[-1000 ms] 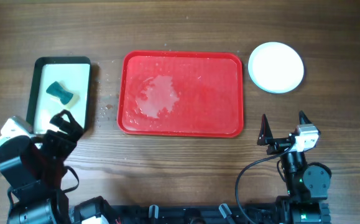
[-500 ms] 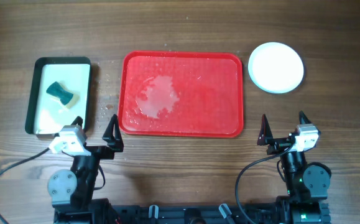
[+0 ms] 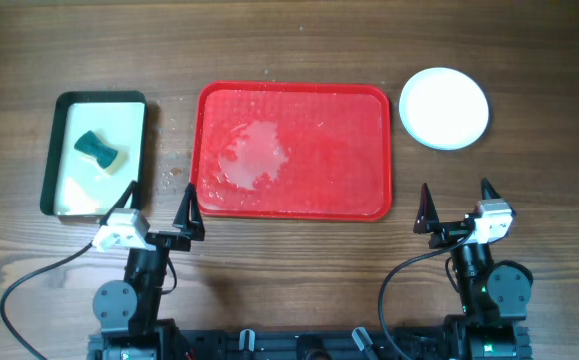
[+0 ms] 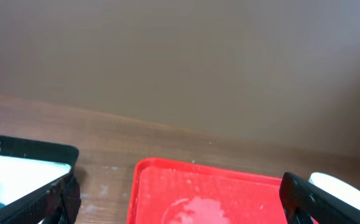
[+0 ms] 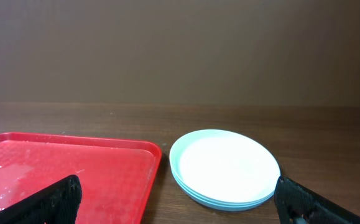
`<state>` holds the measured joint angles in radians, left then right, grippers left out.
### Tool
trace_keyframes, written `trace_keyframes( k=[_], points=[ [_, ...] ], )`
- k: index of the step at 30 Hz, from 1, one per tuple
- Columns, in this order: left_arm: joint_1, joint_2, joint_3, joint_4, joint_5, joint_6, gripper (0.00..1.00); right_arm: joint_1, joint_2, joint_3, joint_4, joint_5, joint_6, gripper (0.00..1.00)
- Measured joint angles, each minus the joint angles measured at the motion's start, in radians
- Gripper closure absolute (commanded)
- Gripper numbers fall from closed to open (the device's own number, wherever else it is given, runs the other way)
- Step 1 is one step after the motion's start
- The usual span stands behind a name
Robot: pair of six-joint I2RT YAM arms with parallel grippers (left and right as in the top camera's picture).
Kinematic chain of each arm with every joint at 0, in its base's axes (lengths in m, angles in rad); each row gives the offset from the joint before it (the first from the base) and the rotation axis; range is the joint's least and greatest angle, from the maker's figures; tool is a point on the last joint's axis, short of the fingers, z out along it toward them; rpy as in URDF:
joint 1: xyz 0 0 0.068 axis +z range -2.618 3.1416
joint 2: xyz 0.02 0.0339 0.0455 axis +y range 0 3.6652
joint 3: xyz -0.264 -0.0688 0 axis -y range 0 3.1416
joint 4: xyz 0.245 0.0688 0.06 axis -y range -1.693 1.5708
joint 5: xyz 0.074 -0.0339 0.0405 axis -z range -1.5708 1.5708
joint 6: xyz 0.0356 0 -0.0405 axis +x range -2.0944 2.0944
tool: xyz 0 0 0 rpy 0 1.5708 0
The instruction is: Clean dirty plates on tray and stack at the side
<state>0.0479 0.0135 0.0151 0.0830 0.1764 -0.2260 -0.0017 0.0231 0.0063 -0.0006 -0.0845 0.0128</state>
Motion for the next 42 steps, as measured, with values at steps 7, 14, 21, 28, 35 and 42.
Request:
trace_keyframes(
  k=[7,14,21,28,35,42],
  points=[
    [-0.008,0.000,-0.005,-0.150,-0.080,0.113,0.00,0.000,0.000,0.000,0.000,0.000,0.000,0.00],
    [-0.008,0.000,-0.005,-0.154,-0.132,0.290,0.00,0.000,0.000,0.000,0.000,0.000,0.000,0.00],
    [-0.008,0.000,-0.005,-0.155,-0.180,0.293,0.00,0.000,0.000,0.000,0.000,0.000,0.000,0.00],
    [-0.008,0.000,-0.005,-0.156,-0.203,0.273,0.00,0.000,0.000,0.000,0.000,0.000,0.000,0.00],
    [-0.008,0.000,-0.005,-0.155,-0.202,0.273,0.00,0.000,0.000,0.000,0.000,0.000,0.000,0.00],
    [-0.008,0.000,-0.005,-0.155,-0.203,0.273,0.00,0.000,0.000,0.000,0.000,0.000,0.000,0.00]
  ],
)
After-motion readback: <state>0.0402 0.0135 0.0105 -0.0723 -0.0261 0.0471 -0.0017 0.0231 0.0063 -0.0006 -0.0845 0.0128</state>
